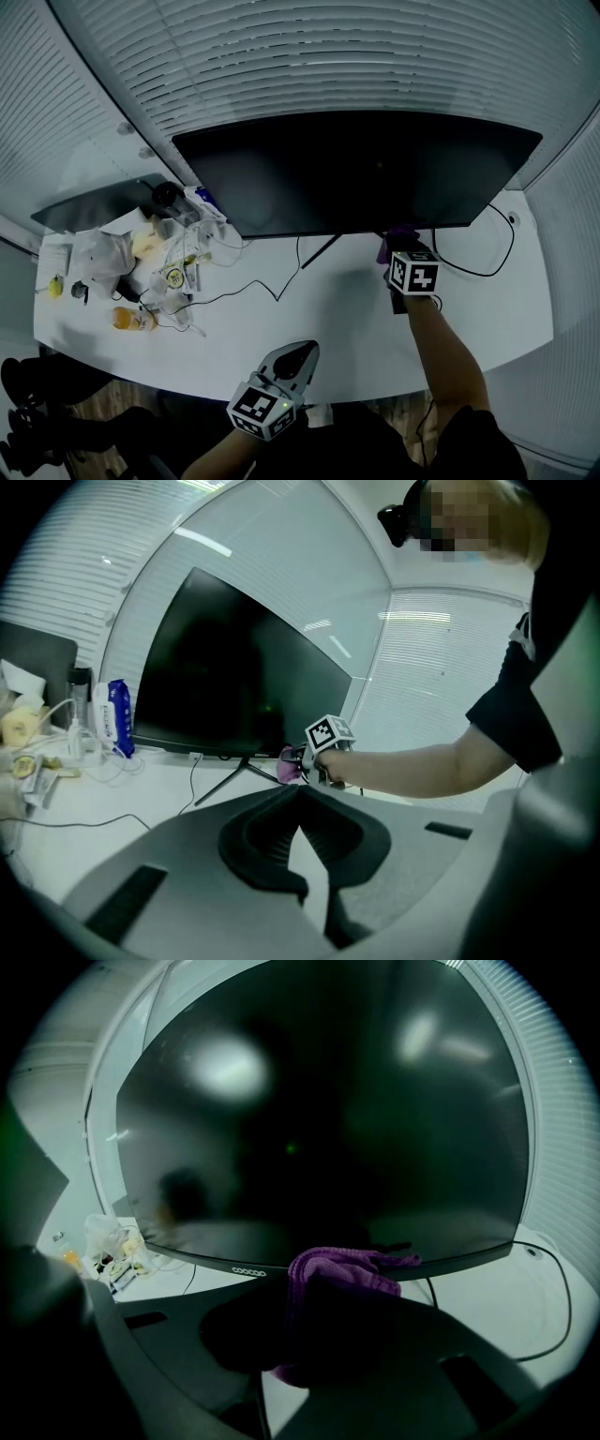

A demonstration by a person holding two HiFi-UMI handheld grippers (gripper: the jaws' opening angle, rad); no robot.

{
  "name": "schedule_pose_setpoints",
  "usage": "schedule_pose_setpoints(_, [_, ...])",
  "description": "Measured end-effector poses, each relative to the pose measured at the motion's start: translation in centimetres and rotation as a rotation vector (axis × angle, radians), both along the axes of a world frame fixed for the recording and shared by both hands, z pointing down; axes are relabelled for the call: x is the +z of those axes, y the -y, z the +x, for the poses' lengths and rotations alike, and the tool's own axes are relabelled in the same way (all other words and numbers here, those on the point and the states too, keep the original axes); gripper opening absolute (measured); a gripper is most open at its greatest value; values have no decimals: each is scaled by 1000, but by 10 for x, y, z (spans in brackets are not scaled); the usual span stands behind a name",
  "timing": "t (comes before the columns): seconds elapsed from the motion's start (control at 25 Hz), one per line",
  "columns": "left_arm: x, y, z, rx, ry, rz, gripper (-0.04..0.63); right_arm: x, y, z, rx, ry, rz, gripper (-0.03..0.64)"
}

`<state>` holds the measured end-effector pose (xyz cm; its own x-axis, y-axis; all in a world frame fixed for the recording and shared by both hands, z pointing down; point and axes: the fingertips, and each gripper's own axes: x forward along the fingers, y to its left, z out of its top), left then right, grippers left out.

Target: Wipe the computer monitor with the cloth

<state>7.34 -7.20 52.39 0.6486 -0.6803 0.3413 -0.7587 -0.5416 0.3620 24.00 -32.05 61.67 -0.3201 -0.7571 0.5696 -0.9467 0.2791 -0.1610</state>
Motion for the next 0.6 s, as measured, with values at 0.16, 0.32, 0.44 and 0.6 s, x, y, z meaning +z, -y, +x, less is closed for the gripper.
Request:
schedule_pose_setpoints(0.16, [1,-7,-24,-30,-3,-3,5,1,-3,-33,-23,-1,-5,77])
schedule_pose_setpoints(0.32, [0,-12,-48,-60,-9,-5,5,-1,-5,-69,-55,-3,-11,77])
schedule_pose_setpoints(0.44, [-1,-17,-69,-90,-16,-9,5,-1,-8,-102,-87,-1,-15,77])
schedule_pose_setpoints(0.6, [0,-24,-95,-122,-16,-12,5,0,-11,-140,-118,5,-17,77])
